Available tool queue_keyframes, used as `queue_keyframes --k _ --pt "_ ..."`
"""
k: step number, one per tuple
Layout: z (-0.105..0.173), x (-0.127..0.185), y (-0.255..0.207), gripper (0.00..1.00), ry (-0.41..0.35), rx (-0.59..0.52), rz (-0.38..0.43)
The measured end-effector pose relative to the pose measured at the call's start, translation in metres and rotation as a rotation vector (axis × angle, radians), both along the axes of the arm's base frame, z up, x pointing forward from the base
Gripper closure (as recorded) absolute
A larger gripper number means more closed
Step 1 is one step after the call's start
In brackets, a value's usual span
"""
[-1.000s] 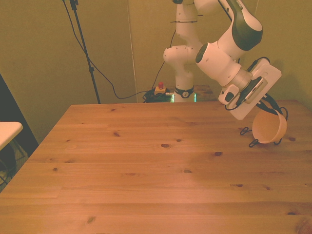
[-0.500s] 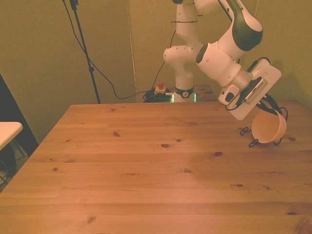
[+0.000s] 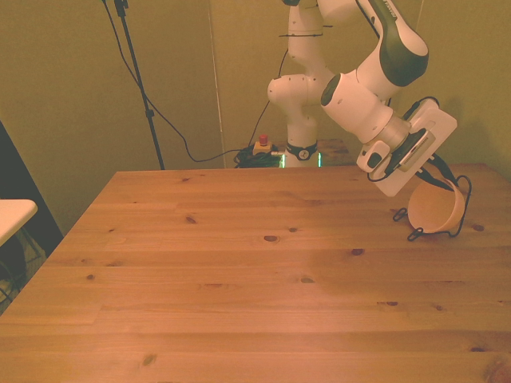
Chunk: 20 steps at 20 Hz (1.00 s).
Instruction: Load the bowl
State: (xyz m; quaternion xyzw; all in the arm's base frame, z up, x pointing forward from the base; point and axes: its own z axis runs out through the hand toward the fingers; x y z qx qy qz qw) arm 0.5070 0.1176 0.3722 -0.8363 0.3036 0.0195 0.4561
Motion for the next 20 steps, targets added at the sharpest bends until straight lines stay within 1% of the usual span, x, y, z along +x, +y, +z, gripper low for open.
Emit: queue_keyframes --k 7,11,15,17,20 --pt "0.004 -0.008 -0.006 0.0 -0.014 -0.004 -0.003" --pt "0.015 -0.011 -0.014 0.0 -0.033 -0.003 -0.017" --pt "0.032 -0.024 -0.027 0.0 -0.065 -0.006 -0.036" --pt "0.045 -0.037 -0.04 0.0 -0.084 -0.025 -0.062" --pt "0.065 -0.063 -0.062 0.0 -0.087 -0.104 -0.148"
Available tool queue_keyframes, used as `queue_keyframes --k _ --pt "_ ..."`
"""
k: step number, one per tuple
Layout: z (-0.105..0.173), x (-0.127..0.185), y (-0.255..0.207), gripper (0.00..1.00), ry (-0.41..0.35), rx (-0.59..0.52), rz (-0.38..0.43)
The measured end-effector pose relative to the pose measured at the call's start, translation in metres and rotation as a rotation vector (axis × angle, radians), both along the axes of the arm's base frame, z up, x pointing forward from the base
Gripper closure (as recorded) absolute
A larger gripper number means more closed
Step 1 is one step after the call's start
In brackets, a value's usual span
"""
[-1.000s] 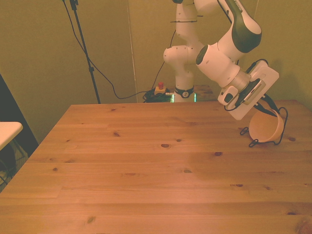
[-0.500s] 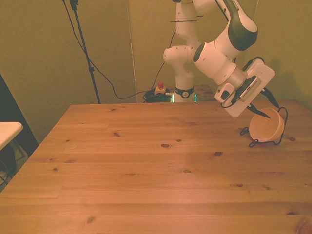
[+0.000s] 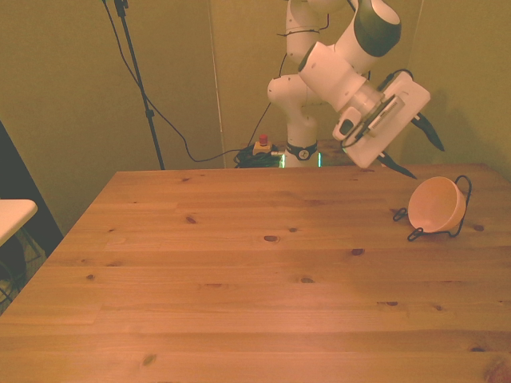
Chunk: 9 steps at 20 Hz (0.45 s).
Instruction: Load the bowl
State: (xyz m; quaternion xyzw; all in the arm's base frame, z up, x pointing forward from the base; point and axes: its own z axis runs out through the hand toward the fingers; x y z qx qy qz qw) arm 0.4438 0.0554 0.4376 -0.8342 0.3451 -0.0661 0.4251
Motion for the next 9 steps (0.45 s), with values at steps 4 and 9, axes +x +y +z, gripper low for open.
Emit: queue_keyframes --k 4,9 --pt "0.022 -0.038 -0.01 0.0 0.05 -0.123 -0.11" --pt "0.041 -0.067 -0.007 0.0 0.132 -0.301 -0.241"
